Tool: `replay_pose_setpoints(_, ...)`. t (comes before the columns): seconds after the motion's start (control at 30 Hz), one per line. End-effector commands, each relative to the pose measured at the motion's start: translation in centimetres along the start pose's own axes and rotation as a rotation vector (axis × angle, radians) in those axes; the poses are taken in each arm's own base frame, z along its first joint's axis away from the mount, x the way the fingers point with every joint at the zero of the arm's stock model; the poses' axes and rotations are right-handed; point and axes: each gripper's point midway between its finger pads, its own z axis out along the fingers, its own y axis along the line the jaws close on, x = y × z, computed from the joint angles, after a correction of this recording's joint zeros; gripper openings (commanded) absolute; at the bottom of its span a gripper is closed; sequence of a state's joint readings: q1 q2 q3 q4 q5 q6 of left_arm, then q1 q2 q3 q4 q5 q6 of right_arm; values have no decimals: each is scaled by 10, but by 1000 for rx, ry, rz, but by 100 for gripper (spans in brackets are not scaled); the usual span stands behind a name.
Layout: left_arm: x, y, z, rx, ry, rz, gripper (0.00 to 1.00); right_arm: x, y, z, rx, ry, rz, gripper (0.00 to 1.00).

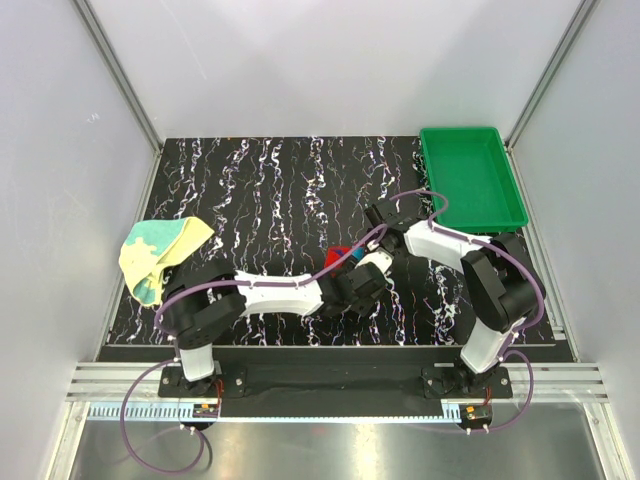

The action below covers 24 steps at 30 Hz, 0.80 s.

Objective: Roll the towels
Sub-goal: Roll the towel

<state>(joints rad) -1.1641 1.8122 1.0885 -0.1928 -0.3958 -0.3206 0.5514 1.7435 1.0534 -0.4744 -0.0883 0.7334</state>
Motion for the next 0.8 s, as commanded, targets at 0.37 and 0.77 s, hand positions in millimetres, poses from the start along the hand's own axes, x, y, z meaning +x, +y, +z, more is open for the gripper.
replay_pose_setpoints(0.37,20,1,32,-64,39,-12,51,17,4,-14,-34,74,-44,33)
replay_pose_setpoints(0.77,21,4,27,-72,38,-42,14,17,-2,-24,-41,85,-35,38)
